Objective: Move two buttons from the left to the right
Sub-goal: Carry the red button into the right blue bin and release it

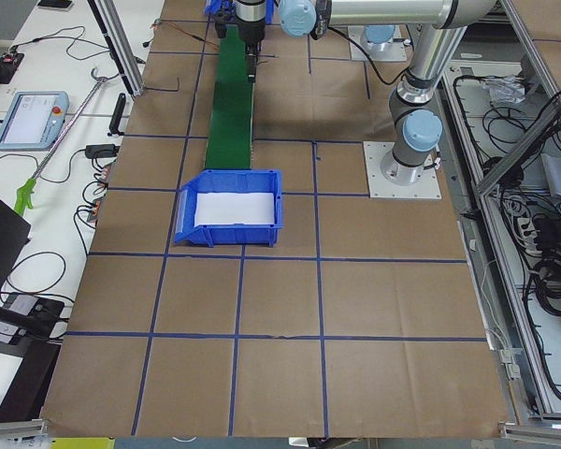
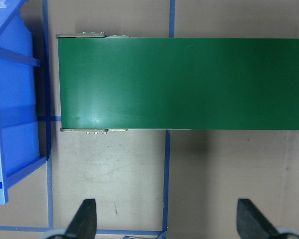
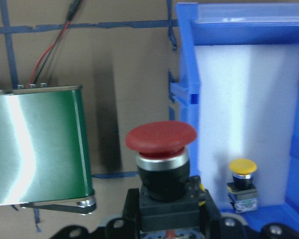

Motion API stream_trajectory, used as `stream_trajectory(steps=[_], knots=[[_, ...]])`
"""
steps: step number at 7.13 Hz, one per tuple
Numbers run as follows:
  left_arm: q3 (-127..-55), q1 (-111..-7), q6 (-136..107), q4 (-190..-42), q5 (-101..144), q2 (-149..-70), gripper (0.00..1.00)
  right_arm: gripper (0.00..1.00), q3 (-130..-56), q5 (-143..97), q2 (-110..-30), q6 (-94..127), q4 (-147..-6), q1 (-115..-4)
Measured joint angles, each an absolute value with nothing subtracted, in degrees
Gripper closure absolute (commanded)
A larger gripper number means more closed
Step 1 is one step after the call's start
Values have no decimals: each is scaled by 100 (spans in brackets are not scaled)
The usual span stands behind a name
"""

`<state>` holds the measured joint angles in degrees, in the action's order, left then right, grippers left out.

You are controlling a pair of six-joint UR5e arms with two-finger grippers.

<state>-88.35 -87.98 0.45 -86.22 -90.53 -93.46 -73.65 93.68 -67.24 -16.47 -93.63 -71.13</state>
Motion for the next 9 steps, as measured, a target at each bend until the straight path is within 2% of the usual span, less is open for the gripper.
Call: stream_trajectory(steps=[2,4,9], knots=[[-8841,-8798,48,-8622,-9053,-9350,0,96,-7343,9345,-6531,-2240,-9594,-6409],[-8842,-8798,39,-8622,-9053,-9352,0,96,-7417,9320,-6219,-2502,-10119,-6214],[-8833,-8798,35,-8620,-9053,-9352,0,95,-8352,9263,-5960,-2555,-11539,-6213]])
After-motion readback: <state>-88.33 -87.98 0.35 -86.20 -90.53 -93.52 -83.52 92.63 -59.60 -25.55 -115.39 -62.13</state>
